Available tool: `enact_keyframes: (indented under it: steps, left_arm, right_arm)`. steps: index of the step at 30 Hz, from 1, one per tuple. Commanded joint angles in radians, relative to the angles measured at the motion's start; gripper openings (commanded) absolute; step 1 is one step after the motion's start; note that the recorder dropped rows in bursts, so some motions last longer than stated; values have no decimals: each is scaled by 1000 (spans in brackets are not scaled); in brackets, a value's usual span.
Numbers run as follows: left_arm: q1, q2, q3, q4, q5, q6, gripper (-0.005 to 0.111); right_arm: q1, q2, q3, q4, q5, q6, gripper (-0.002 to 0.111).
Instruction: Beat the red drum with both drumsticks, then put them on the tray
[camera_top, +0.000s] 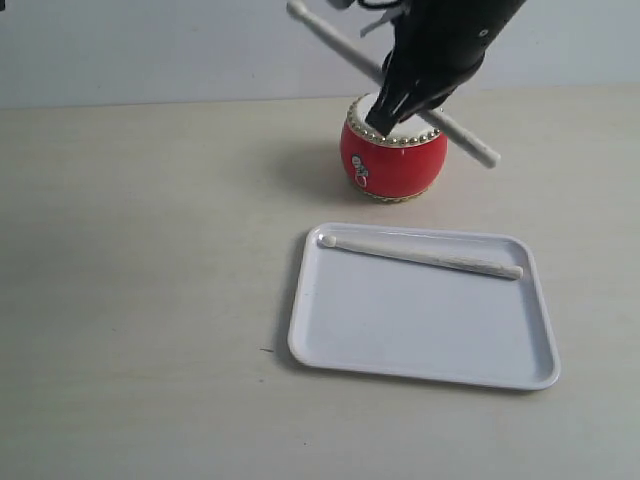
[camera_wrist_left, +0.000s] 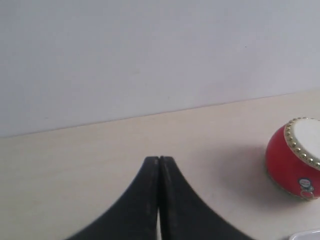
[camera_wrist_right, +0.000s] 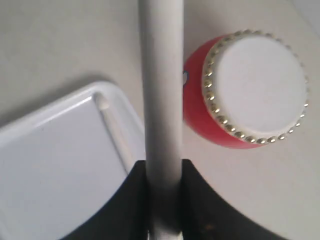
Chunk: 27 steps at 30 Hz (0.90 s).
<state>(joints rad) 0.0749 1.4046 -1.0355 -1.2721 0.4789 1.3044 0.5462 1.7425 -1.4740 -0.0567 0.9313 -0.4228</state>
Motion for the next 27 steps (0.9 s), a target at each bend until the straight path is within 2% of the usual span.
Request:
enact_keyframes:
  steps: [1, 6, 27]
  left_arm:
    - [-7, -39, 12, -10, 16, -6, 0]
    - [-7, -44, 12, -21, 55, -4, 0]
    - [-7, -45, 12, -51, 124, 2, 0]
  right_arm:
    - [76, 49, 1, -129, 115, -2, 0]
    - [144, 115, 1, -163, 290, -104, 0]
    - [152, 277, 133, -162, 290, -152, 0]
